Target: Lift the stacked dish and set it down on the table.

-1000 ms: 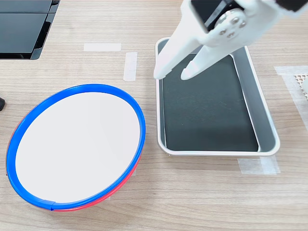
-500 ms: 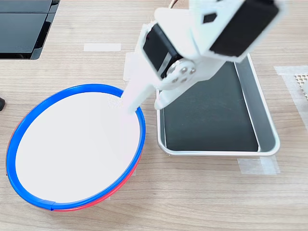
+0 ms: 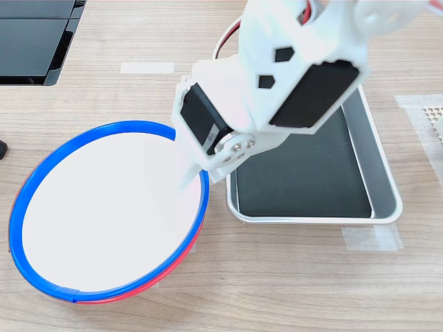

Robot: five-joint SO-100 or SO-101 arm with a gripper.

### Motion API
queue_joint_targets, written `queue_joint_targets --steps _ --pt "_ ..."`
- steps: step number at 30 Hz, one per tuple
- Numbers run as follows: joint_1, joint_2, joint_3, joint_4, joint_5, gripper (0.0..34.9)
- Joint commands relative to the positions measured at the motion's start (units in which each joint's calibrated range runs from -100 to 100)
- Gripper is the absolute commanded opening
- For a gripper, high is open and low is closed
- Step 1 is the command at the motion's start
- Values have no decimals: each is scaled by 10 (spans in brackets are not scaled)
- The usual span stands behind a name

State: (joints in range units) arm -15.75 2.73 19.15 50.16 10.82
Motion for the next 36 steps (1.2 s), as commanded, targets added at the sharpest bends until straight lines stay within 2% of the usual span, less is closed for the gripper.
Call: queue_joint_targets --steps 1,11,22,32,36 --pt "-3 11 -33 -17 2 150" --pt "4 27 -50 -13 5 158" --pt "12 -15 -14 46 18 173" --pt "21 -37 -26 50 21 186" --pt "21 -31 -31 26 21 184"
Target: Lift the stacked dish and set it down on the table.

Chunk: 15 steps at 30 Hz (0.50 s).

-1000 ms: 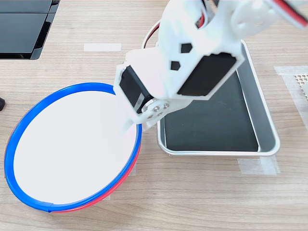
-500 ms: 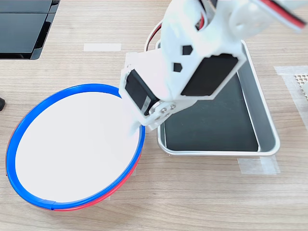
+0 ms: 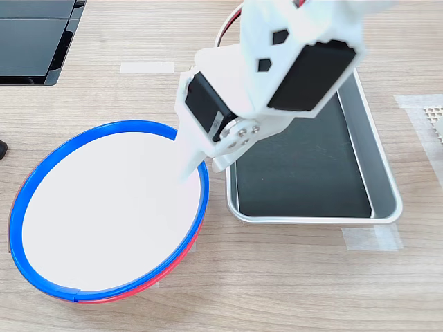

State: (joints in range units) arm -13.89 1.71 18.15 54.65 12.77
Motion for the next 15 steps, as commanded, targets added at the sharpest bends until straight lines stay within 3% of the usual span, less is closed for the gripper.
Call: queue_joint_targets --steps 1,15 --pt "2 -17 -24 -27 1 184" --pt "5 27 -28 -97 1 184"
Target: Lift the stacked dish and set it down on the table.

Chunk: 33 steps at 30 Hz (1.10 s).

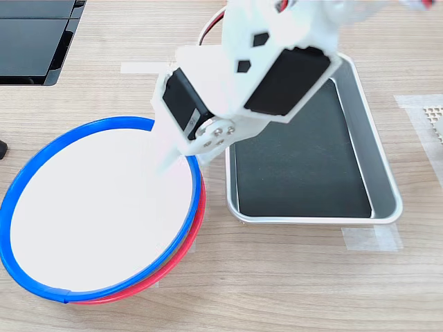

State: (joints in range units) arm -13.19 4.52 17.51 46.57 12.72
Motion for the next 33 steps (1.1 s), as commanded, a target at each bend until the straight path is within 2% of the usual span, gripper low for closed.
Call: queue_joint_targets --steps 1,11,14,18,19,20,33 --pt "-2 12 -23 -30 4 183" --pt "-3 70 -55 -57 6 170" --pt "-4 82 -66 -58 6 154" --pt "-4 89 -73 -58 6 96" --pt "-4 87 -72 -58 6 34" --pt "-5 85 -71 -58 5 2" --pt "-1 -36 -29 -24 -29 0"
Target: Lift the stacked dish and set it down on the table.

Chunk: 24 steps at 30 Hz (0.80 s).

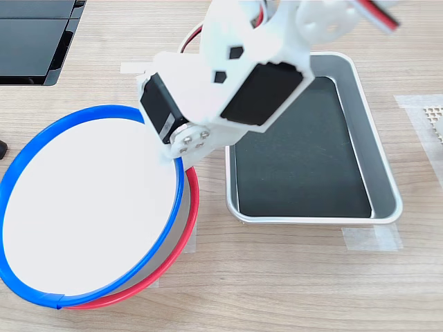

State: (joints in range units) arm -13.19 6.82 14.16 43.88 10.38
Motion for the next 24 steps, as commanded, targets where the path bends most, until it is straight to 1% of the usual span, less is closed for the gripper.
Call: queue_joint_targets --steps 1,5,10,16,22,24 --pt "-1 -69 11 3 -8 0" --pt "11 -124 36 2 -24 0" --pt "52 -169 46 -3 -34 0" --pt "146 -187 56 -10 -31 0" --pt "240 -165 85 -21 1 0" --pt "259 -154 96 -32 10 0"
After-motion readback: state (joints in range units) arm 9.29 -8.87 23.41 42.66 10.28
